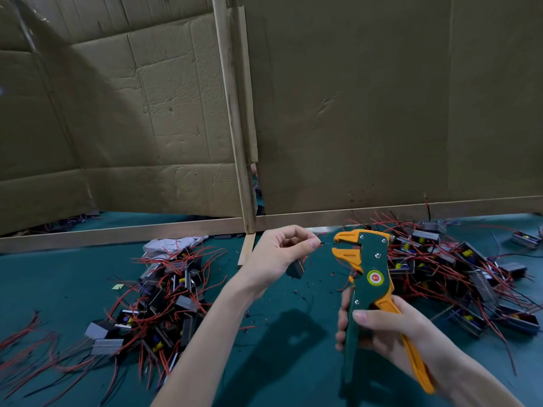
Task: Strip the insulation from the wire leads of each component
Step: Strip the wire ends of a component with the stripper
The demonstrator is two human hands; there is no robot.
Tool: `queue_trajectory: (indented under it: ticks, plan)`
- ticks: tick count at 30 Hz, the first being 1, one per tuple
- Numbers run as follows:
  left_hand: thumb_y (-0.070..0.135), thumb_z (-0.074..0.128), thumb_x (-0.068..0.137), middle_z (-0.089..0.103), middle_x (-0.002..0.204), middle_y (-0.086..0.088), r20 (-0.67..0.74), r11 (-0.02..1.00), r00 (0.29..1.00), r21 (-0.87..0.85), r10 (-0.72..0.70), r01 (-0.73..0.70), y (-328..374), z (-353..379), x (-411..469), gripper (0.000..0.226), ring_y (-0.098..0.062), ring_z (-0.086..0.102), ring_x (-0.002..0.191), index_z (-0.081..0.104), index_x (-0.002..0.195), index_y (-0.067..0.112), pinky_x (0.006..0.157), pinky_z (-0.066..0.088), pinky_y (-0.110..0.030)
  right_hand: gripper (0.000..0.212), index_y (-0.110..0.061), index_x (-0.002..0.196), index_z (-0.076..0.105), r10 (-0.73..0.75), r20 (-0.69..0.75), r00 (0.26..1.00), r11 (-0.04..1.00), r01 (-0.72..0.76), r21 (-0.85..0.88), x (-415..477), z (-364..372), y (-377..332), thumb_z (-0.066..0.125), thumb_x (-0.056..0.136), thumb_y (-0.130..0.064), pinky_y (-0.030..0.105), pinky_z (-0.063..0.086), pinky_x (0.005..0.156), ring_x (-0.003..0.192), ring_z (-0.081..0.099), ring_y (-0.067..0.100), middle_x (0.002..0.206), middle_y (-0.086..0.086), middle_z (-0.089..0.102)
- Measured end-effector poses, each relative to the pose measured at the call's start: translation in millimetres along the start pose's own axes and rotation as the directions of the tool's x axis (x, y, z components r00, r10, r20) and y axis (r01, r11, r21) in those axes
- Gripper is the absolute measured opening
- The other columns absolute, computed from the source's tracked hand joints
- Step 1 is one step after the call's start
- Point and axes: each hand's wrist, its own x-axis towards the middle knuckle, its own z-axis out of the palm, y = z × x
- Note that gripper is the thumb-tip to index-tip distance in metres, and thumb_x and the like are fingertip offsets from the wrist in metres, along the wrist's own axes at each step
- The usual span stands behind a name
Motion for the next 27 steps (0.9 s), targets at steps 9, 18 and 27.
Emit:
queue_trajectory:
  ticks: [9, 18, 27]
  plan:
    - [0.013, 0.069, 0.085, 0.052, 0.057, 0.008, 0.037, 1.0, 0.999, 0.005, -0.015, 0.015, 1.7, 4.9, -1.7, 0.008, -0.002, 0.046, 0.052, 0.069, 0.077, 0.014, 0.053, 0.041, -0.013, 0.021, 0.003, 0.086, 0.069, 0.006, -0.014, 1.0, 1.0, -0.007, -0.007, -0.2, 2.2, -0.3, 0.066, 0.065, 0.001, 0.048, 0.056, 0.065, 0.067, 0.062, 0.041, 0.078, 0.029, 0.059]
    - [0.016, 0.069, 0.085, 0.049, 0.065, -0.003, 0.055, 0.998, 0.997, 0.05, -0.049, 0.047, 3.0, 2.5, -1.9, 0.01, -0.011, 0.045, 0.059, 0.071, 0.075, 0.017, 0.061, 0.043, -0.03, 0.024, 0.0, 0.081, 0.064, 0.009, -0.04, 0.999, 0.997, -0.013, -0.081, -1.8, 5.8, 1.0, 0.078, 0.064, -0.011, 0.041, 0.053, 0.055, 0.058, 0.056, 0.034, 0.069, 0.025, 0.053]
    - [0.015, 0.068, 0.086, 0.051, 0.062, 0.004, 0.072, 0.998, 0.995, 0.033, -0.063, 0.061, 2.1, 0.9, -2.8, 0.008, -0.007, 0.044, 0.06, 0.07, 0.078, 0.014, 0.068, 0.039, -0.035, 0.028, -0.008, 0.071, 0.067, 0.004, -0.04, 0.999, 0.99, -0.01, -0.139, -3.0, 7.8, 4.5, 0.083, 0.055, -0.023, 0.038, 0.05, 0.05, 0.05, 0.054, 0.03, 0.061, 0.022, 0.052]
